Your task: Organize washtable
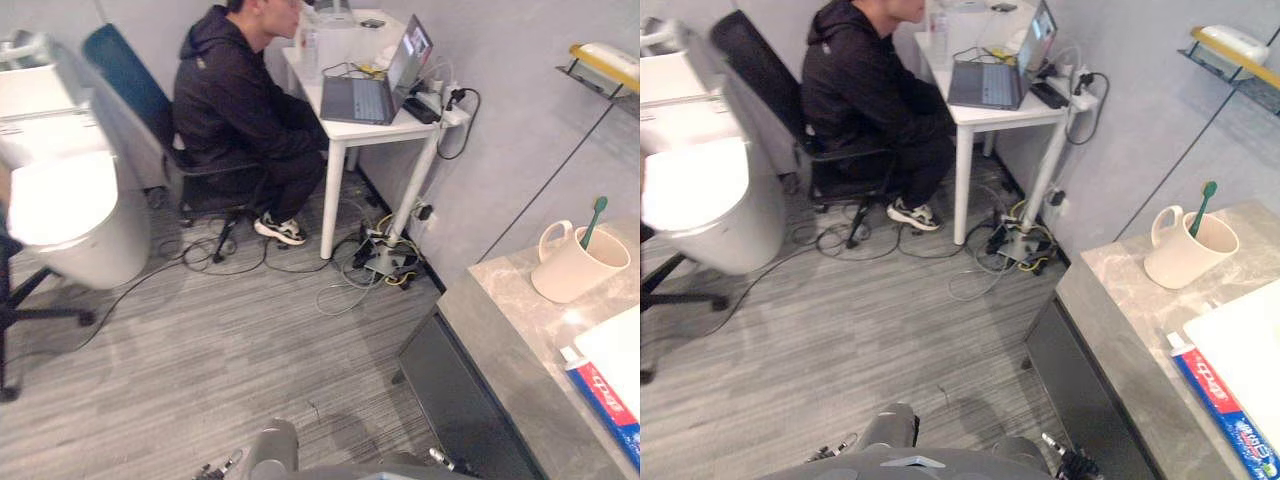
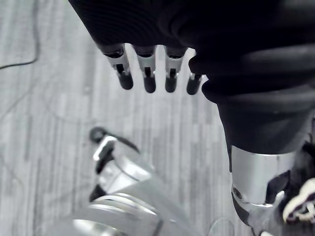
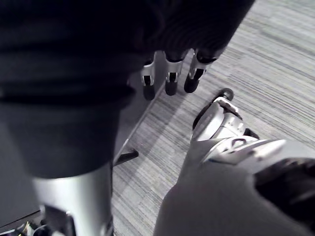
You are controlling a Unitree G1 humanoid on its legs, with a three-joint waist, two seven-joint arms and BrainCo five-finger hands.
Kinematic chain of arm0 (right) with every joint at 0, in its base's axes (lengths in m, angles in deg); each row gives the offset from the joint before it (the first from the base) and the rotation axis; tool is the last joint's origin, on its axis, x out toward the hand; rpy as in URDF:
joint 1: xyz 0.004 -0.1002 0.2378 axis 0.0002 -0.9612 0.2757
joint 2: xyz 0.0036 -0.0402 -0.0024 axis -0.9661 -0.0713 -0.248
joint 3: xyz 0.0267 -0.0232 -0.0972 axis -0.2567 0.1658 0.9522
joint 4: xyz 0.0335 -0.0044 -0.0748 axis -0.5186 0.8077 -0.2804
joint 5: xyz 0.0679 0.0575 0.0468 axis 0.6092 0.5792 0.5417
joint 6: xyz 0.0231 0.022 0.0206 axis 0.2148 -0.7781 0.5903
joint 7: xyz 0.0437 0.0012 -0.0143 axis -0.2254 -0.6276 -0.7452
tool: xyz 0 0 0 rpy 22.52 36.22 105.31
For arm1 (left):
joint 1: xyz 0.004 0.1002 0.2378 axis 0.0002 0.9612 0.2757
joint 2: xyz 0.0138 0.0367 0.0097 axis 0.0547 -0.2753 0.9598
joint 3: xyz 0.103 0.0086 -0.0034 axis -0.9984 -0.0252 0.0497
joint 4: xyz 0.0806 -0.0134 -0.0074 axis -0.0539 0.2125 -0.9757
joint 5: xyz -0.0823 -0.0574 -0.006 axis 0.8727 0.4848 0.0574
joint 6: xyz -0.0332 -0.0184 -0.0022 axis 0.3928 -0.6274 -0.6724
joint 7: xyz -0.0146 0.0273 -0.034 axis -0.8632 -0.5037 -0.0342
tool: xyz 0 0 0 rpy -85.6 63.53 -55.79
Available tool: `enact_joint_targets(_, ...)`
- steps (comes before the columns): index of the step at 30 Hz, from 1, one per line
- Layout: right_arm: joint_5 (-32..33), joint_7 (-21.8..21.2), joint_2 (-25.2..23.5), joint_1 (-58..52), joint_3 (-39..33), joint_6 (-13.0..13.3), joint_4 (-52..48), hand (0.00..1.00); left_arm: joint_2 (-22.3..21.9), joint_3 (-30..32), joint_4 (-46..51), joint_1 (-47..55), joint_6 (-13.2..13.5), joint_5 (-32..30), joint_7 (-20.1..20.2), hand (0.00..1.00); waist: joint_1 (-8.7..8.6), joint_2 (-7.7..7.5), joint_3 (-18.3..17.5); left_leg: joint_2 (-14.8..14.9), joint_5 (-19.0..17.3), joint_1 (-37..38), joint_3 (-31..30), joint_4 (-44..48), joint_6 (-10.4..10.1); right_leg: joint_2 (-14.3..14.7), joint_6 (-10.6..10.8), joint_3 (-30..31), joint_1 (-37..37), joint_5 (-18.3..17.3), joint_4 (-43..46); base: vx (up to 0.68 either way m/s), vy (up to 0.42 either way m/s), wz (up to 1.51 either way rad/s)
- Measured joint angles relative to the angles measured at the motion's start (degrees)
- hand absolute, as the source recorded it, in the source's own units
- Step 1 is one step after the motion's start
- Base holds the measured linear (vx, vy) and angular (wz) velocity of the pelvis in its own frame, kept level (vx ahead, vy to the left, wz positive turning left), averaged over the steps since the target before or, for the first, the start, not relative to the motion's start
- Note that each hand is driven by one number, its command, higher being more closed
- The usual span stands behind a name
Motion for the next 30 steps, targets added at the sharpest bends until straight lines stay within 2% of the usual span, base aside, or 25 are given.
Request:
enact_joint_targets(1, 0.0, -0.4, 0.1, -0.4, -1.4, 0.0, -0.1, 0.00, 0.4, -2.3, -0.9, 0.0, -0.2, -1.1, 0.1, 0.00, -0.57, 0.70, -2.0, -0.5, 0.2, 0.9, 4.3, -2.7, 1.5, -1.3, 0.8, 3.4, -2.6, 4.3, -1.6, 0.30, 0.357, -1.03)
enact_joint_targets(2, 0.0, -0.5, 0.1, -0.6, -1.8, 0.0, -0.1, 0.00, 0.7, -2.7, -1.1, 0.0, -0.2, -1.4, 0.1, 0.00, -0.61, 0.81, -2.4, -0.6, 0.2, 1.0, 5.0, -3.3, 1.9, -1.5, 0.9, 3.8, -2.9, 5.2, -2.0, 0.31, 0.397, -1.21)
enact_joint_targets(4, 0.0, -0.6, 0.9, -1.3, -1.8, -0.1, -0.6, 0.00, 1.1, -7.1, -1.5, -1.0, -0.2, -3.0, 0.1, 0.00, -0.95, 2.49, -4.6, -0.4, 2.1, 3.4, 11.0, -9.4, 5.0, -3.1, 0.6, 4.1, -5.5, 12.9, -6.3, 0.30, 0.303, -1.11)
enact_joint_targets(5, 0.0, -0.6, 1.0, -1.2, -1.7, -0.1, -0.6, 0.00, 1.1, -7.4, -1.5, -1.1, -0.2, -3.0, 0.1, 0.00, -0.95, 2.67, -4.8, -0.2, 2.2, 3.5, 11.9, -9.9, 5.1, -3.2, 0.3, 3.5, -5.9, 13.6, -6.5, 0.32, 0.200, -1.13)
enact_joint_targets(6, 0.0, -0.8, 1.5, -0.7, -1.1, -0.2, -0.8, 0.00, 1.1, -8.8, -1.5, -1.5, -0.2, -3.1, 0.1, 0.00, -1.33, 3.26, -4.8, 0.4, 2.7, 4.6, 14.8, -11.8, 5.9, -3.6, 0.0, -1.6, -7.8, 13.7, -4.2, 0.23, 0.043, -0.77)
enact_joint_targets(7, 0.0, -0.9, 1.6, -0.5, -0.8, -0.2, -0.9, 0.00, 1.3, -9.0, -1.3, -2.0, -0.2, -3.1, 0.1, 0.00, -1.71, 3.45, -4.7, 0.5, 2.9, 5.5, 16.2, -13.1, 6.3, -3.8, -1.1, -6.7, -9.5, 12.8, -1.4, 0.35, -0.075, -1.21)
enact_joint_targets(9, 0.0, -1.0, 1.9, 0.7, 1.3, -0.1, -2.2, 0.00, 1.6, -9.0, 0.1, -2.3, -0.1, -3.1, 0.0, 0.00, -1.74, 3.65, -4.5, 1.6, 3.5, 11.4, 23.8, -18.1, 6.7, -4.7, -5.5, -29.2, -11.3, 10.0, 6.2, 0.34, -0.291, -1.65)
enact_joint_targets(10, 0.0, -0.9, 1.9, 1.3, 2.2, -0.1, -2.3, 0.00, 1.7, -9.0, 0.0, -2.2, -0.1, -3.1, 0.0, 0.00, -1.72, 3.52, -4.6, 1.7, 3.5, 12.5, 25.9, -18.3, 6.7, -4.4, -5.8, -33.9, -10.8, 10.0, 6.3, 0.25, -0.220, -2.09)
enact_joint_targets(11, -0.1, -1.1, 1.9, 2.1, 4.6, 0.0, -2.4, 0.00, 1.5, -8.9, -0.3, -2.2, -0.2, -3.1, 0.1, 0.00, -1.49, 3.05, -4.8, 1.8, 3.5, 13.9, 29.7, -16.8, 6.7, -4.3, -7.7, -41.6, -8.8, 9.8, 2.8, 0.16, -0.078, -2.24)
enact_joint_targets(12, -0.1, -1.2, 1.6, 2.8, 6.7, 0.2, -2.8, 0.00, 1.3, -8.4, -0.2, -2.6, -0.2, -3.1, 0.2, 0.00, -0.70, 2.24, -4.4, 2.2, 3.5, 13.4, 31.3, -11.2, 7.1, -5.7, -7.1, -43.8, -5.6, 11.3, -1.6, -0.03, -0.100, -2.13)
enact_joint_targets(13, -0.2, -1.2, 1.1, 3.5, 7.4, 0.3, -2.9, 0.00, 1.3, -8.2, 0.0, -2.9, -0.1, -3.1, 0.6, 0.00, -0.51, 0.52, -3.6, 1.6, 1.6, 12.0, 30.9, -10.5, 7.2, -7.0, -7.0, -44.0, -4.5, 11.2, -3.8, -0.56, -0.492, -1.82)
enact_joint_targets(14, -0.4, -1.2, 1.5, 4.2, 7.7, -0.2, -2.1, 0.00, 1.3, -8.6, -0.1, -3.8, 0.9, -3.1, 1.1, 0.00, -0.24, 2.10, -3.6, 1.7, 7.4, 13.7, 29.9, -24.4, 8.5, -7.0, -5.3, -45.0, -3.4, 10.2, -5.7, -0.77, -0.645, -1.38)
enact_joint_targets(15, -0.6, -1.1, 1.7, 4.0, 7.7, -0.2, -2.1, 0.00, 0.6, -8.9, 0.0, -4.5, 0.8, -3.1, 1.1, 0.00, -0.37, 1.47, -3.7, 0.6, 11.6, 15.4, 32.3, -26.3, 5.2, -7.8, -2.8, -44.7, -3.4, 8.6, -7.1, -0.68, -0.643, -1.25)
enact_joint_targets(16, -0.7, -1.3, 1.6, 4.0, 7.8, -0.2, -2.2, 0.00, 0.5, -9.0, -0.1, -4.5, 0.8, -3.1, 1.1, 0.00, -0.29, 1.83, -3.8, 0.2, 11.6, 15.5, 32.4, -26.6, 5.2, -7.7, -2.7, -44.3, -2.7, 8.7, -9.3, -0.35, -0.410, -0.85)
enact_joint_targets(17, -0.7, -1.3, 1.2, 4.3, 7.5, -0.2, -2.2, 0.00, 0.1, -9.6, 0.1, -4.7, 0.9, -3.1, 1.2, 0.00, -0.75, 2.26, -3.7, 0.1, 11.5, 15.8, 32.8, -26.9, 5.2, -6.9, -0.4, -44.1, -0.9, 10.2, -13.7, -0.34, -0.439, -0.36)
enact_joint_targets(18, -0.6, -1.3, 1.1, 3.9, 6.5, -0.2, -2.1, 0.00, -0.2, -10.6, 0.1, -5.7, 0.9, -3.1, 1.3, 0.00, -0.97, 2.48, -3.5, 0.3, 11.6, 15.7, 32.3, -27.0, 5.2, -5.7, 0.5, -44.2, 0.3, 11.9, -16.5, -0.37, -0.462, -0.15)
enact_joint_targets(20, -0.8, -1.2, 1.3, 3.5, 6.3, -0.3, -2.1, 0.00, -0.7, -11.1, 0.0, -6.4, 0.8, -3.1, 1.3, 0.00, -0.90, 2.25, -3.3, 0.8, 11.6, 16.2, 31.8, -27.4, 5.1, -4.7, 0.3, -44.6, 1.7, 12.8, -18.6, -0.35, -0.462, 0.09)
enact_joint_targets(23, -1.2, -1.2, 1.0, 3.3, 6.2, -0.2, -2.1, 0.00, -1.1, -13.1, 0.0, -6.6, 0.9, -3.0, 1.5, 0.00, -0.73, 1.09, -3.3, 1.3, 12.5, 16.8, 30.2, -28.6, 3.9, -3.5, -0.2, -45.5, 2.9, 12.9, -19.5, -0.39, -0.521, 0.17)
enact_joint_targets(25, -1.2, -1.2, 0.6, 3.4, 6.5, -0.2, -2.1, 0.00, -0.8, -13.1, -0.1, -6.6, 0.9, -3.1, 1.6, 0.00, -0.62, 0.60, -2.9, 2.5, 12.3, 15.8, 29.5, -26.3, 3.5, -2.7, -0.9, -45.6, 3.5, 12.7, -19.8, -0.22, -0.305, 0.15)
enact_joint_targets(26, -1.2, -1.2, 0.5, 3.5, 7.0, -0.1, -2.1, 0.00, -0.7, -13.0, 0.0, -6.6, 0.9, -3.1, 1.6, 0.00, -0.57, 0.69, -2.5, 3.9, 10.9, 14.3, 29.3, -22.4, 3.1, -1.9, -1.5, -45.5, 3.7, 12.5, -19.8, -0.09, -0.129, 0.04)
enact_joint_targets(27, -1.1, -1.2, 0.4, 3.8, 7.2, 0.0, -2.2, 0.00, -0.8, -12.2, 0.2, -6.7, 0.9, -2.6, 1.6, 0.00, -0.19, 1.64, -1.2, 7.2, 7.3, 11.8, 28.9, -14.5, 2.4, -0.1, -2.6, -44.4, 4.3, 11.8, -20.1, -0.14, -0.134, -0.16)
enact_joint_targets(28, -1.2, -1.2, 0.7, 4.5, 7.7, 0.1, -2.2, 0.00, -0.9, -11.0, 0.9, -6.8, 1.0, -2.5, 1.7, 0.00, 0.27, 2.51, 0.1, 10.3, 5.9, 9.1, 28.1, -6.3, 2.1, 1.5, -3.1, -43.2, 4.9, 11.1, -20.0, -0.15, -0.113, -0.29)
enact_joint_targets(29, -1.2, -1.2, 1.0, 4.5, 8.2, 0.1, -2.2, 0.00, -0.9, -10.6, 1.4, -6.8, 1.0, -2.4, 1.7, 0.00, 0.53, 2.77, 0.4, 11.7, 6.0, 7.5, 27.4, -2.2, 2.1, 2.3, -3.3, -42.2, 5.0, 10.9, -20.0, -0.17, -0.141, -0.44)
enact_joint_targets(30, -1.1, -1.2, 1.8, 4.5, 9.4, 0.3, -2.3, 0.00, -1.0, -10.6, 2.3, -6.5, 1.0, -2.2, 1.7, 0.00, 1.11, 3.82, 0.9, 13.8, 6.4, 5.0, 25.0, 4.4, 2.7, 3.8, -3.8, -40.3, 5.1, 10.6, -19.5, -0.12, -0.119, -0.44)
